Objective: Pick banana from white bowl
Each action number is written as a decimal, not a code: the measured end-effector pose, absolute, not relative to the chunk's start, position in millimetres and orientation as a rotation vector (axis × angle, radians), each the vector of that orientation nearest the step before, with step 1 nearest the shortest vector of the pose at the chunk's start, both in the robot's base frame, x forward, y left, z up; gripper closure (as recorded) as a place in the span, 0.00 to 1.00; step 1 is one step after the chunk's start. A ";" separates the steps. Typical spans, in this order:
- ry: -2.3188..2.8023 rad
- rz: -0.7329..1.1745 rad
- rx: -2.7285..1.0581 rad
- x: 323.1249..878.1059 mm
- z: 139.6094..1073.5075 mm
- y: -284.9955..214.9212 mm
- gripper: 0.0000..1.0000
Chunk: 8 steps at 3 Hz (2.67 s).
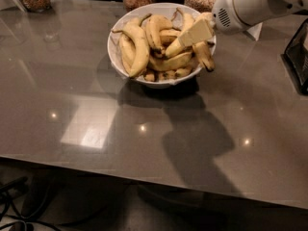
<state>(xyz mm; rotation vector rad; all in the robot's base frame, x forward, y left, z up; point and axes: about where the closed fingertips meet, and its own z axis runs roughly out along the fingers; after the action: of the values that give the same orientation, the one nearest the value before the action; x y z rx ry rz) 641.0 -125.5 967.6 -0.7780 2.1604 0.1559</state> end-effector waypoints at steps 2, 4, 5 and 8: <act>2.208 0.123 -0.735 657.6 953.3 -136.3 0.42; 2.250 0.131 -0.740 654.2 947.8 -131.3 0.88; 2.246 0.142 -0.763 648.5 954.2 -124.0 1.00; 2.143 0.168 -0.880 625.1 995.7 -89.7 1.00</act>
Offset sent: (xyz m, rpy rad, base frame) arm 0.0249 -0.0188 -0.0256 -0.0256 0.0548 -0.0824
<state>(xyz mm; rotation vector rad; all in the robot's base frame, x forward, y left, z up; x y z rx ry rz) 625.1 -89.7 995.7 -0.8798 2.1430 0.1675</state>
